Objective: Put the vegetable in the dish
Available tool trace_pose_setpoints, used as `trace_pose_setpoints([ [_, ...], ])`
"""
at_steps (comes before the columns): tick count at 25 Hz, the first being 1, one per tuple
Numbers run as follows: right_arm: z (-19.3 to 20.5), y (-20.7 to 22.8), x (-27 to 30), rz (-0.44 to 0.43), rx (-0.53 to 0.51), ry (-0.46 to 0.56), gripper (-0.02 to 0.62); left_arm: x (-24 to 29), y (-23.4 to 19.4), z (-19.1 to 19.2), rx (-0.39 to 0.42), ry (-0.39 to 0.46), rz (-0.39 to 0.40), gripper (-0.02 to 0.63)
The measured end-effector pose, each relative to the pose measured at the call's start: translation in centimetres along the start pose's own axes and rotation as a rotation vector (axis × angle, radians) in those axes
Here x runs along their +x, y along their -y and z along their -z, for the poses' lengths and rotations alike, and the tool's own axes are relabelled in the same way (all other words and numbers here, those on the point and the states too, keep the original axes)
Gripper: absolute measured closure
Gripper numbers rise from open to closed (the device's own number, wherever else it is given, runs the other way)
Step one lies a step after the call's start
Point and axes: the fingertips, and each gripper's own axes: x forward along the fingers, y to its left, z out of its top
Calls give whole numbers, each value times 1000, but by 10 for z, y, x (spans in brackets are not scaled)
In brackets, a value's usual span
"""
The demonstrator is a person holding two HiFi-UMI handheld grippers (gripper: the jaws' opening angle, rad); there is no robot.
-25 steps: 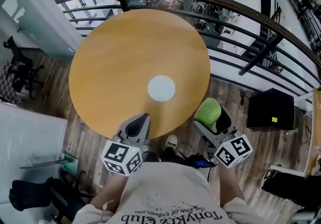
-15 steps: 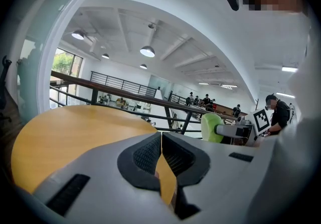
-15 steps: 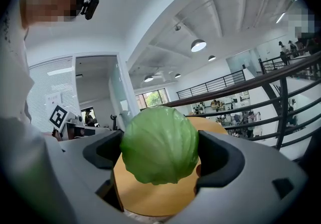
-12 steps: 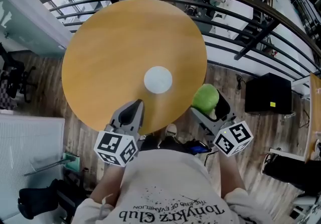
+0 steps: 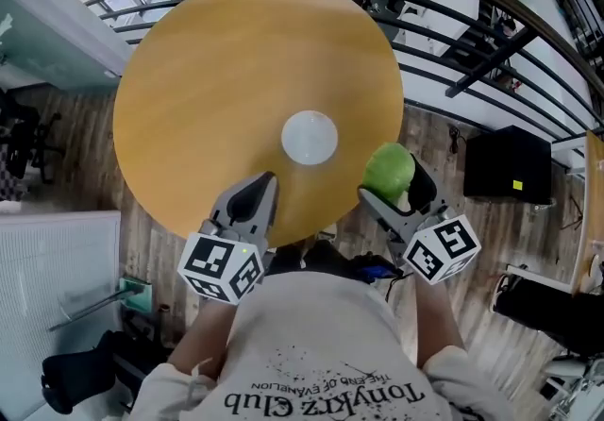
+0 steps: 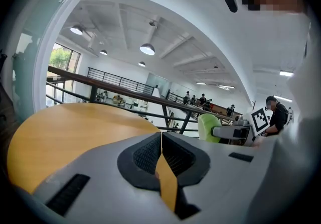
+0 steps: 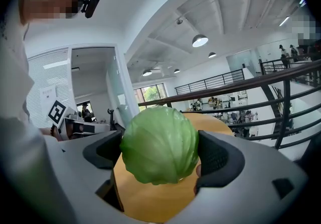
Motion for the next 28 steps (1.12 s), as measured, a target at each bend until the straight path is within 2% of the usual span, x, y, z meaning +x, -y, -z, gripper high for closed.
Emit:
trace_pose_setpoints([
  [8,7,-3,31,9,-23,-68,129,16,-21,1,-29,-8,34,580],
  [16,27,-1,61,-3,-44,-122,129,35,-42,22,-32,-65,48,580],
  [24,61,17,95,-4,-55,-228,129,54,-63,41,-51,-121,32,580],
  [28,76,37,117,-1,-60,-278,129,74,-74,49,-25,-147,16,580],
])
